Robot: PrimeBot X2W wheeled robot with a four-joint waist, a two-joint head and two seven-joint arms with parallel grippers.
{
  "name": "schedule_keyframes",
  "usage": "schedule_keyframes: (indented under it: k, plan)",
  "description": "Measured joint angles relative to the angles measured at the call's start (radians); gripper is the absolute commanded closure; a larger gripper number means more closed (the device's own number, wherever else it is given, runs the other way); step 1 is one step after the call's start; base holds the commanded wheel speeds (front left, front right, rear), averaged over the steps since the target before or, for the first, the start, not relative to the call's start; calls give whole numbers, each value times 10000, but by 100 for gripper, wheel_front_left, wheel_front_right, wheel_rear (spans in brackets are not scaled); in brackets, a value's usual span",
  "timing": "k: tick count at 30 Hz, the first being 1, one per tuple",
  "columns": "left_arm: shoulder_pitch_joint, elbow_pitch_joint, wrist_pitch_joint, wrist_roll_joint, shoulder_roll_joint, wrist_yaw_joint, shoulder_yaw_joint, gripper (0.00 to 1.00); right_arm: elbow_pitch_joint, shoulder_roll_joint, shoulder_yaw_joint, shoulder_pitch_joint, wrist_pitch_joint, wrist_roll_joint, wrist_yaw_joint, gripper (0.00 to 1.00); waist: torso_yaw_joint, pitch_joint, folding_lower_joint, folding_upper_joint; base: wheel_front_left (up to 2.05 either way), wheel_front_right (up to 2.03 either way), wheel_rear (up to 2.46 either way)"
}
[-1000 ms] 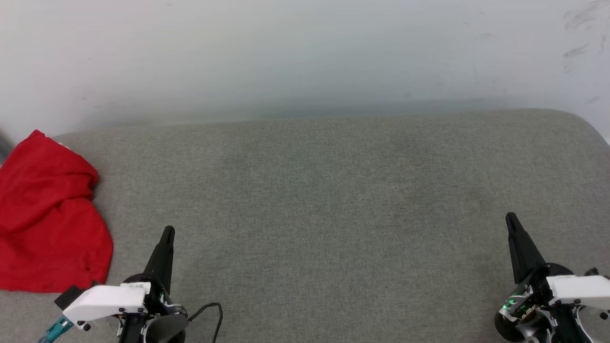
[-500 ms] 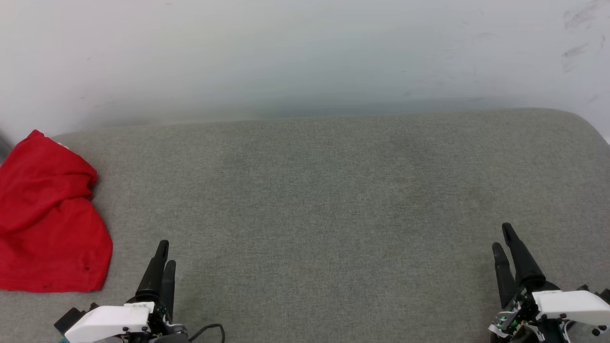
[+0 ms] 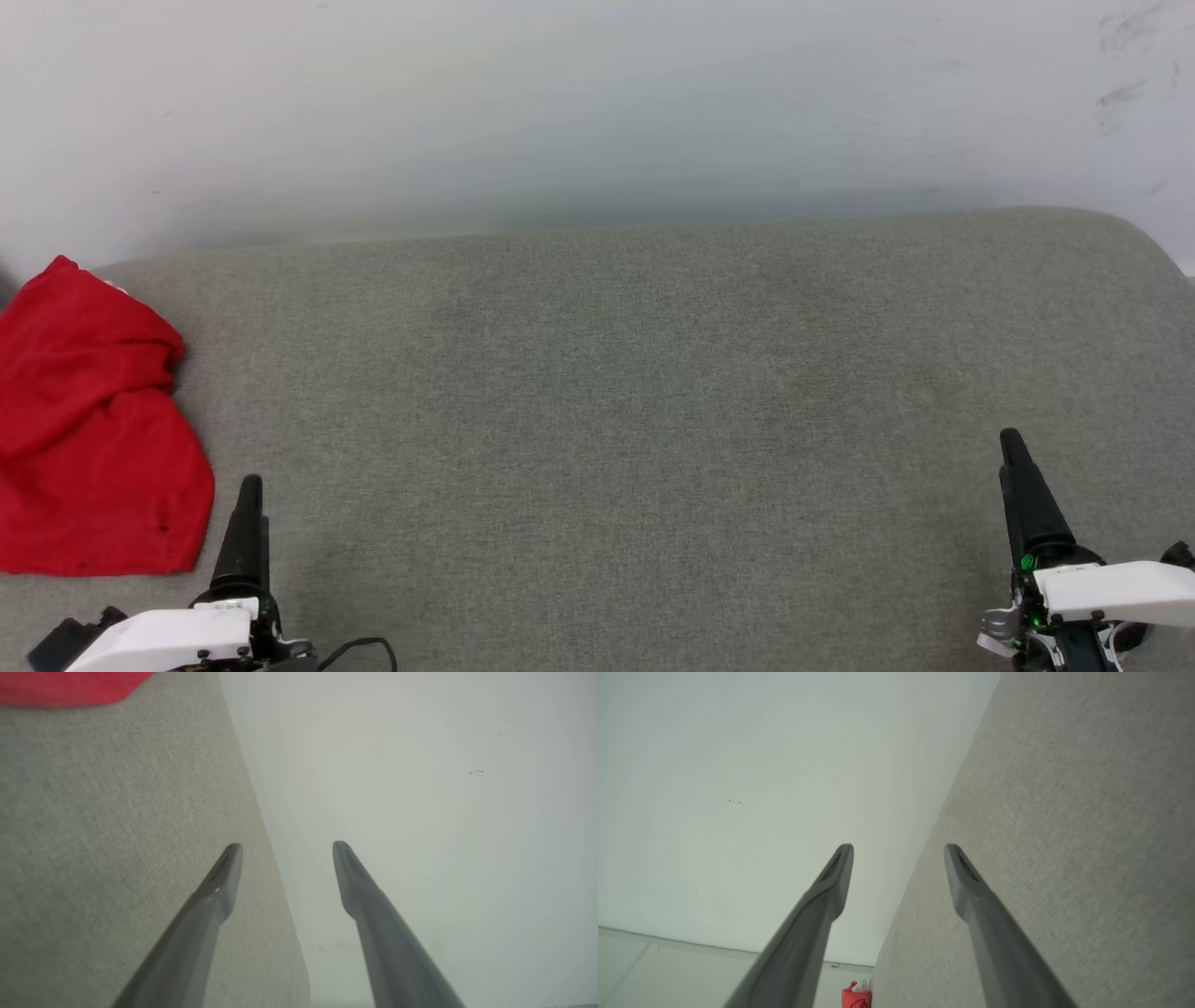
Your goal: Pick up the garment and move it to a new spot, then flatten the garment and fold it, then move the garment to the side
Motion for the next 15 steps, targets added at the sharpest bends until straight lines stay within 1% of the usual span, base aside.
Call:
schedule_keyframes:
  k: [4, 9, 12, 15]
  plan:
    - [0, -169, -146, 846, 2, 0, 282, 0, -384, -2, -19, -15, -150, -1221, 0, 0, -18, 23, 0, 0, 0, 0, 0]
    - [-2, -895, -341, 2163, 4, 2, 443, 0, -1020, 0, 50, -93, -326, -2826, 0, 0, -31, 62, 0, 0, 0, 0, 0]
    - [-2, -1394, -453, 2945, 4, 136, 330, 0, -1344, 0, 119, -102, -441, -3737, 0, 0, -36, 82, 0, 0, 0, 0, 0]
    - [40, -1921, -556, 3789, 4, 332, 15, 0, -1622, 0, 215, -104, -533, -4669, 0, 0, -44, 100, 0, 0, 0, 0, 0]
